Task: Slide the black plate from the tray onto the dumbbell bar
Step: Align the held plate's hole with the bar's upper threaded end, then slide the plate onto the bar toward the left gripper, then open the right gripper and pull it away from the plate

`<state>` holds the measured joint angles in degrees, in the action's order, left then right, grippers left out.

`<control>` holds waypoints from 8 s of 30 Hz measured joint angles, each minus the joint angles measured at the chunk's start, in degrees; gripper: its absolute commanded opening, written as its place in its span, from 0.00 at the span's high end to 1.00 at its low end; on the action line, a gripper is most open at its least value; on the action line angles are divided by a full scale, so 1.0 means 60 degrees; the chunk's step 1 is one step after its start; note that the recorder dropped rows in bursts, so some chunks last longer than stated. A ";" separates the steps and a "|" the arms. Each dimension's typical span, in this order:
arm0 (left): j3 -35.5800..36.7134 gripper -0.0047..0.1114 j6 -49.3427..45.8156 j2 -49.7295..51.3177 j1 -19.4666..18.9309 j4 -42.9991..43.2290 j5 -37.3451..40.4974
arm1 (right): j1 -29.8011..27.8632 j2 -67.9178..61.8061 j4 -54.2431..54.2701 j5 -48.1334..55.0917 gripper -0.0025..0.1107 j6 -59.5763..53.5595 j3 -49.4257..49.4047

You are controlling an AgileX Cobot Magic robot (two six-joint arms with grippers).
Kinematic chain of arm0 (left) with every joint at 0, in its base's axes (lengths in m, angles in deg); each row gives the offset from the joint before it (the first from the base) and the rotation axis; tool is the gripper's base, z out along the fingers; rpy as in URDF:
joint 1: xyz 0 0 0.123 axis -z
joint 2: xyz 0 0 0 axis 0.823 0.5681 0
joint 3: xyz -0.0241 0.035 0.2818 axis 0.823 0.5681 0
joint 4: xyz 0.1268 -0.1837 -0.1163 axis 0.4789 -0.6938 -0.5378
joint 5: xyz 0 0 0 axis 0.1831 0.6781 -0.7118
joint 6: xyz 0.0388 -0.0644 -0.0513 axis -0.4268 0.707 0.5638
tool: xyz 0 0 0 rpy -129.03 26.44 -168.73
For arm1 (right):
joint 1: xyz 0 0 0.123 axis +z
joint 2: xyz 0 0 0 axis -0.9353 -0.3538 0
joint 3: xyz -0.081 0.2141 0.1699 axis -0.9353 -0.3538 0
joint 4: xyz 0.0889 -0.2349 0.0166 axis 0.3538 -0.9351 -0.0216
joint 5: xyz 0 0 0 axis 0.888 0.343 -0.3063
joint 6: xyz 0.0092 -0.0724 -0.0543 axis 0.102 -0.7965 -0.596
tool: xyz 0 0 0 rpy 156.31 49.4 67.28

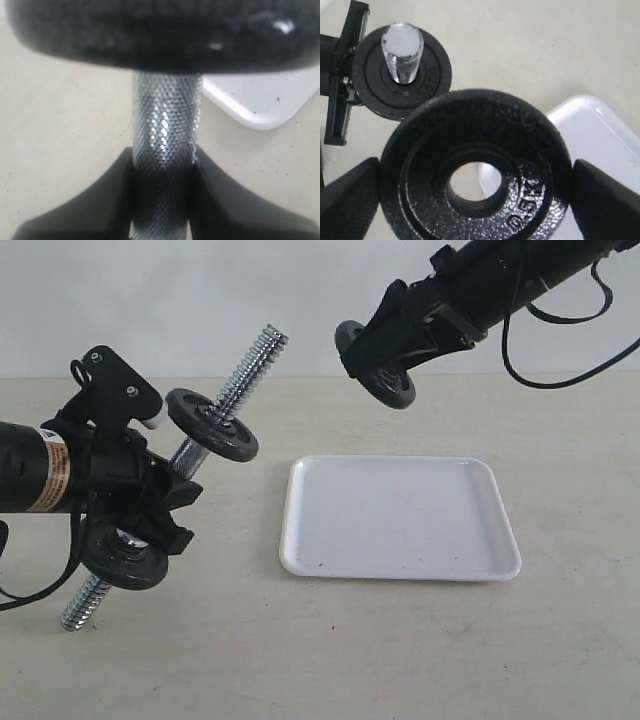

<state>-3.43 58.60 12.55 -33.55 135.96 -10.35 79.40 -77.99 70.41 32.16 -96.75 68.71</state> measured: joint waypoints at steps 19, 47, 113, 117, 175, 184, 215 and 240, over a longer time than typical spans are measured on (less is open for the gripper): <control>0.0000 0.92 0.0000 0.0000 0.0000 0.0512 -0.0749 | 0.0000 0.0000 0.1194 0.0000 0.98 -0.0247 0.0000; -0.0017 0.92 -0.0018 0.0575 0.0000 0.1287 -0.0395 | 0.0000 0.0000 0.1706 0.0000 0.98 0.0241 0.0000; -0.0017 0.92 -0.0075 0.0575 0.0000 0.1269 -0.0803 | 0.0311 -0.0961 0.1666 -0.0066 0.98 0.0826 0.0000; -0.0017 0.92 -0.0095 0.0575 0.0000 0.1269 -0.0803 | 0.0311 -0.0961 0.1666 -0.0066 0.98 0.0826 0.0000; -0.0250 0.92 -0.0297 0.0575 0.0039 0.0516 -0.0687 | 0.1068 -0.0961 0.1906 -0.0514 0.98 0.0903 0.0000; -0.0250 0.92 -0.0319 0.0575 0.0039 0.0516 -0.0707 | 0.1643 -0.1551 0.2006 -0.0564 0.98 0.0790 0.0000; -0.0250 0.92 -0.0319 0.0575 0.0039 0.0499 -0.0653 | 0.1738 -0.1795 0.2346 -0.0572 0.29 0.0508 0.0000; -0.0250 0.92 -0.0166 0.0702 0.0022 0.0204 0.0027 | 0.1738 -0.1761 0.2605 -0.0526 0.05 0.0988 0.0062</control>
<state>-4.93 57.60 16.76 -33.42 137.19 -10.19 89.83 -88.56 86.04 29.00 -90.82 69.09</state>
